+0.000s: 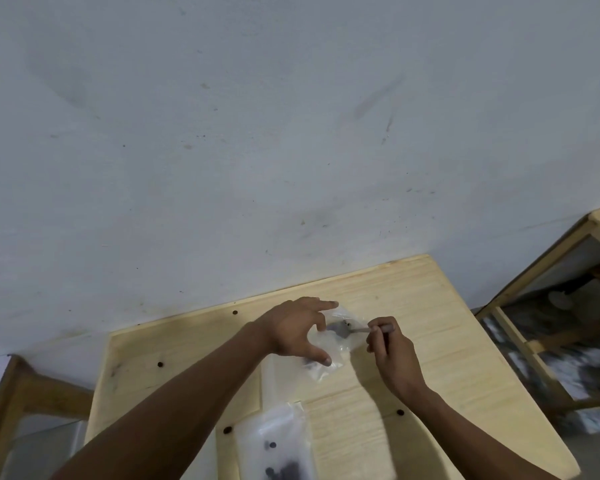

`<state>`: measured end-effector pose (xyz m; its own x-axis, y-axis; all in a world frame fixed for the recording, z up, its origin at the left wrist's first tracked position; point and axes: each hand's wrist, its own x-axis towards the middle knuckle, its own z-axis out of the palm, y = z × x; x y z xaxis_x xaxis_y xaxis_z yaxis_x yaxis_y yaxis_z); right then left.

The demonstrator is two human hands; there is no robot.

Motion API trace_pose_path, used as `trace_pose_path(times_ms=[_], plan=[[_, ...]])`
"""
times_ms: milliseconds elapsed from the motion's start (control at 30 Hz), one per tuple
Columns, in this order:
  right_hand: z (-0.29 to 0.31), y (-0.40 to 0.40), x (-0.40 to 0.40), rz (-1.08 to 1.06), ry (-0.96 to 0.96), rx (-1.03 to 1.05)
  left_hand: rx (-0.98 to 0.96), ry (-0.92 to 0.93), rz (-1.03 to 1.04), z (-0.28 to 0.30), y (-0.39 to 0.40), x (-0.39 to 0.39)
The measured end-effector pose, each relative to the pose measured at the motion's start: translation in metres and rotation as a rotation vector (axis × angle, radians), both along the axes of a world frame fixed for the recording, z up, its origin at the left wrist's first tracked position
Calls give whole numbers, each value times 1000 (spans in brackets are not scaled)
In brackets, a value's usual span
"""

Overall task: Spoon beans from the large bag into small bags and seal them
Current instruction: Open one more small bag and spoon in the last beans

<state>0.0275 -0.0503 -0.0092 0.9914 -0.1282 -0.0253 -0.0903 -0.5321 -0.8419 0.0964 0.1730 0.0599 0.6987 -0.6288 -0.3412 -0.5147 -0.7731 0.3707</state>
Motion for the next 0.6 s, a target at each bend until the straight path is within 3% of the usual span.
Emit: trace_pose_path(times_ms=[267, 500, 600], plan=[[26, 11, 30, -292, 41, 293, -12, -29, -21, 1, 3, -3], [36, 19, 38, -219, 95, 368, -43, -188, -134, 2, 2, -3], [30, 19, 32, -184, 122, 356, -25, -138, -153, 4, -3, -3]])
